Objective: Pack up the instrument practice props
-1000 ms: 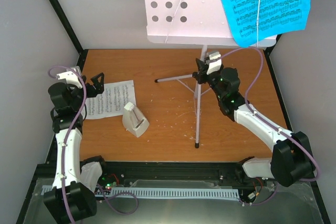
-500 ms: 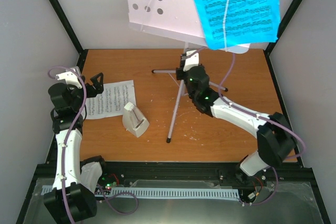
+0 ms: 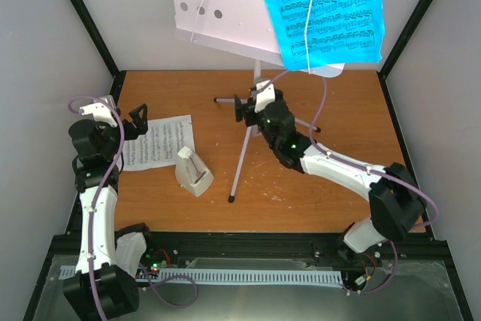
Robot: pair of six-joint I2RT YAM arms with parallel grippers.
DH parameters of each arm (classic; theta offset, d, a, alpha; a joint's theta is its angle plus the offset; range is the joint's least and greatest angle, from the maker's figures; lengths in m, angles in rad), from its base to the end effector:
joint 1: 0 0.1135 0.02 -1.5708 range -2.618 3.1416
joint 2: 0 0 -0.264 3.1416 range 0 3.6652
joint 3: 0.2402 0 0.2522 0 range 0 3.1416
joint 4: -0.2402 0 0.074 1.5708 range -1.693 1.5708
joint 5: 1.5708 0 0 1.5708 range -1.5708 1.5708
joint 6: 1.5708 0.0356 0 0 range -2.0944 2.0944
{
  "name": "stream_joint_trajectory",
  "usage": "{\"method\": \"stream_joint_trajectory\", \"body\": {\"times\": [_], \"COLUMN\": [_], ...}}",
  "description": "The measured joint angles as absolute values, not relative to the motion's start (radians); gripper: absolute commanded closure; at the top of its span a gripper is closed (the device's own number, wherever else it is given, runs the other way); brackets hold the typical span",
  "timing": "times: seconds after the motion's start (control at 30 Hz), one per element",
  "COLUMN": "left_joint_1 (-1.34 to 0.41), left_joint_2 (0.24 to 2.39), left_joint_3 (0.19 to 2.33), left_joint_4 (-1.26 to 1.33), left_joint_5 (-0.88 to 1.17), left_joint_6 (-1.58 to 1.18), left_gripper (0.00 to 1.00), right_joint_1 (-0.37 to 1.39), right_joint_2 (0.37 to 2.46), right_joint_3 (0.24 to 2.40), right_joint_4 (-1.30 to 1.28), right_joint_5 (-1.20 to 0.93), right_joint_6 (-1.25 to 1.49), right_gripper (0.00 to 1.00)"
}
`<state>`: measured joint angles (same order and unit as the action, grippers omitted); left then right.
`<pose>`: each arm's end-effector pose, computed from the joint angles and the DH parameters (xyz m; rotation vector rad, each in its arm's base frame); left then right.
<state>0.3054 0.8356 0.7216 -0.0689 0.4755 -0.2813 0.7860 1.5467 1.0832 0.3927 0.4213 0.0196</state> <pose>0.1928 0.0437 0.3218 -0.1649 1.7420 -0.3984 0.2688 0.2485 0.3140 -0.3046 1.6138 0.2713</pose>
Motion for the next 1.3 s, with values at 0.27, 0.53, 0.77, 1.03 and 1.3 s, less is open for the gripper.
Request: {"method": "stream_joint_trajectory", "body": {"times": [0.27,0.53,0.77,1.03,1.3], "left_joint_1": [0.305,0.305,0.305,0.305,0.279], "left_joint_2": [0.840,0.852,0.869,0.912,0.934], "left_joint_3": [0.722,0.715,0.715,0.715,0.715], "left_joint_4": [-0.069,-0.070,-0.070,-0.075,-0.075], "left_joint_5": [0.482,0.506,0.533,0.591,0.666], "left_joint_6": [-0.277,-0.276,-0.273,-0.269,-0.265], "left_gripper": [0.00,0.01,0.00,0.01,0.02], "right_joint_1": [0.759,0.378,-0.070,-0.411,-0.444], "right_joint_2": [1.343,1.076,0.940,0.905,0.847], "right_joint_3": [0.781,0.645,0.752,0.953,1.087], "right_joint_4": [0.384,0.265,0.101,0.046,0.187], "right_joint_5": [0.342,0.222,-0.047,-0.452,-0.680], "right_joint_6": [0.015,0.145,0.309,0.548,0.790], "right_gripper": [0.00,0.00,0.00,0.00,0.00]}}
